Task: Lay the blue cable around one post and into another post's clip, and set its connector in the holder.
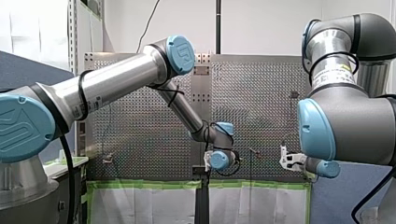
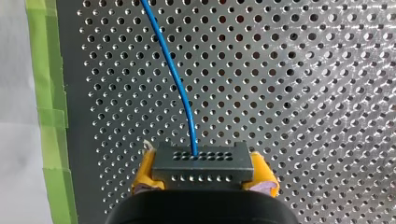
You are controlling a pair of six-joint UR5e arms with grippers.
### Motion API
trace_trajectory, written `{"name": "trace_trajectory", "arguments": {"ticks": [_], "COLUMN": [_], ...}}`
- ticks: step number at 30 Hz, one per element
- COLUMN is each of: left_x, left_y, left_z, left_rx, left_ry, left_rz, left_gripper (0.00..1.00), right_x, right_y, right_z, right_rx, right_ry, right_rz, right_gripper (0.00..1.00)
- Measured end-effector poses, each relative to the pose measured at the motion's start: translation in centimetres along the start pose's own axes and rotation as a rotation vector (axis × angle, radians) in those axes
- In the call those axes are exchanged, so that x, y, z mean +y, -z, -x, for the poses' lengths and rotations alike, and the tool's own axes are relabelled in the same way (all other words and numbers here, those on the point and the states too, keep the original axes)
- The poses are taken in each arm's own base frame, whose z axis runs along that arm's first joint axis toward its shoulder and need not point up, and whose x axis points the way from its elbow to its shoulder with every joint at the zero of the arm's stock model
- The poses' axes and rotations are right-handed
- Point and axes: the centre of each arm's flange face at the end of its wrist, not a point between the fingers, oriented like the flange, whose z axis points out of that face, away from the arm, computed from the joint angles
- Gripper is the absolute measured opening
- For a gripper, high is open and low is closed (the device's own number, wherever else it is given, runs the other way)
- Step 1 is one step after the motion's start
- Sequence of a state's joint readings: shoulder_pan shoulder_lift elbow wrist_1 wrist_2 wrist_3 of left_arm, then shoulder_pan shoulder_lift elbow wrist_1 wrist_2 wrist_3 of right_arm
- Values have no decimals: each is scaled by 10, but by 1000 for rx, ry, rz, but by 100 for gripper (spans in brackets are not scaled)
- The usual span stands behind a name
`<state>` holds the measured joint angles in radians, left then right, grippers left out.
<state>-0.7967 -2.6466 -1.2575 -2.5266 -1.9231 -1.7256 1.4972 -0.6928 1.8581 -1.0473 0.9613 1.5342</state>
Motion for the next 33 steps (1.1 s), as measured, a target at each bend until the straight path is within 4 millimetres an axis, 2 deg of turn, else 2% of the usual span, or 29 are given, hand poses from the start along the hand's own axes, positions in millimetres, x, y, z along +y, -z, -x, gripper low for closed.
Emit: {"name": "trace_trajectory", "arguments": {"ticks": [19,33], "left_x": [18,21], "left_y": [-9,-10], "left_z": [5,4], "left_rx": [15,24], "left_ry": [-20,-39], "left_rz": [39,47], "left_gripper": [0,0], "right_x": [16,25], "right_y": [-8,-13], "right_z": [-9,-14], "right_rx": [27,40], "right_ry": [-8,-6], "right_rz": [1,6], "right_gripper": [0,0]}}
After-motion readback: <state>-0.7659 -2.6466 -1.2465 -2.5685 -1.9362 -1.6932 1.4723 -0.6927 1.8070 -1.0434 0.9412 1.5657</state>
